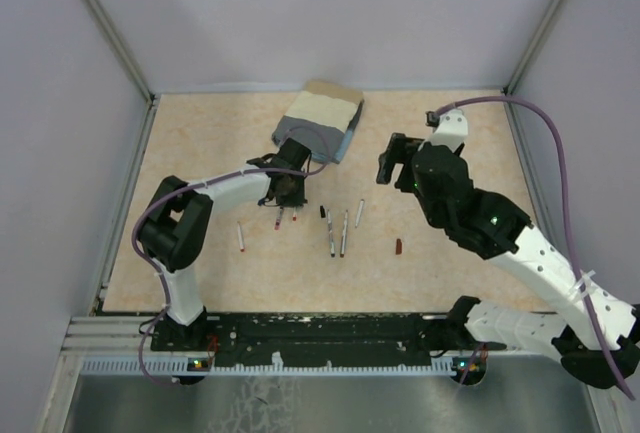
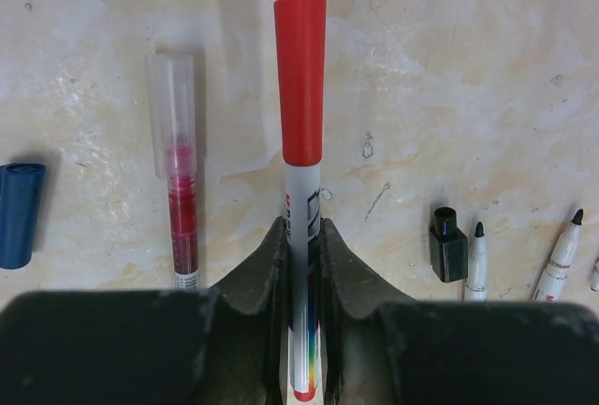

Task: Insert the pens into the pen caps
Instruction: Place the pen at the center of the board.

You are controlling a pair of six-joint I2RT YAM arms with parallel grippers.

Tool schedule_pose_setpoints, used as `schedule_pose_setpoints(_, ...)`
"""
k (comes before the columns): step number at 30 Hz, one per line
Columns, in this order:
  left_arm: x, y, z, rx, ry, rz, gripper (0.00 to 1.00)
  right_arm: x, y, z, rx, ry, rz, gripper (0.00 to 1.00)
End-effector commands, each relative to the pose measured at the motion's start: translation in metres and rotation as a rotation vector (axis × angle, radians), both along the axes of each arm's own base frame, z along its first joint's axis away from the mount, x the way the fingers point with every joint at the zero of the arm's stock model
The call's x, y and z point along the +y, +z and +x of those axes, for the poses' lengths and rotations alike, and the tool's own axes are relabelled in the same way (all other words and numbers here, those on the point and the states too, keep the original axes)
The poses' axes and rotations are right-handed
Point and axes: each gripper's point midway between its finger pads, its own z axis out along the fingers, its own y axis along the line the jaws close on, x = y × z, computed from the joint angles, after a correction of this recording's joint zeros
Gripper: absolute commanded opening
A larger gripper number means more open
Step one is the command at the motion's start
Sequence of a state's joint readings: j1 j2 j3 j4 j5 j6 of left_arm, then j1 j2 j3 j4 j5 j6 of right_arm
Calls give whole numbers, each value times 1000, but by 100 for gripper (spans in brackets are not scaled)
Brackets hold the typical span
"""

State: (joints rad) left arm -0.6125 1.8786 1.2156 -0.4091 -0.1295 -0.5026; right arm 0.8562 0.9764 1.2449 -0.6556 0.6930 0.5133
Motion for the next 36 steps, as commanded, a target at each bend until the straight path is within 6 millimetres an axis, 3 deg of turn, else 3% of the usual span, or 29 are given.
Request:
schedule_pose_setpoints(1,5,-12,2,21,27,30,16,-3,4,-7,-9,4,77,80)
schedule_pose_setpoints(6,7,-17,0,30,29,36,24,-5,-10,-10,12,0,70,80)
schedule_pose_setpoints(16,4,-14,1,24,18,25,32,1,-58,-17,112,26,44,81)
schedule_pose_setpoints(21,-2,16,9,-48,-5,-22,35,7,-83,-18,189,49,-11,81)
schedule_pose_setpoints(30,-25,105,16,-255,-166,-182,45,18,-147,-10,386,127,-7,83)
schedule_pose_setpoints(36,-18,140,8,-347,-205,-208,52,21,-185,-7,493,153,12,84)
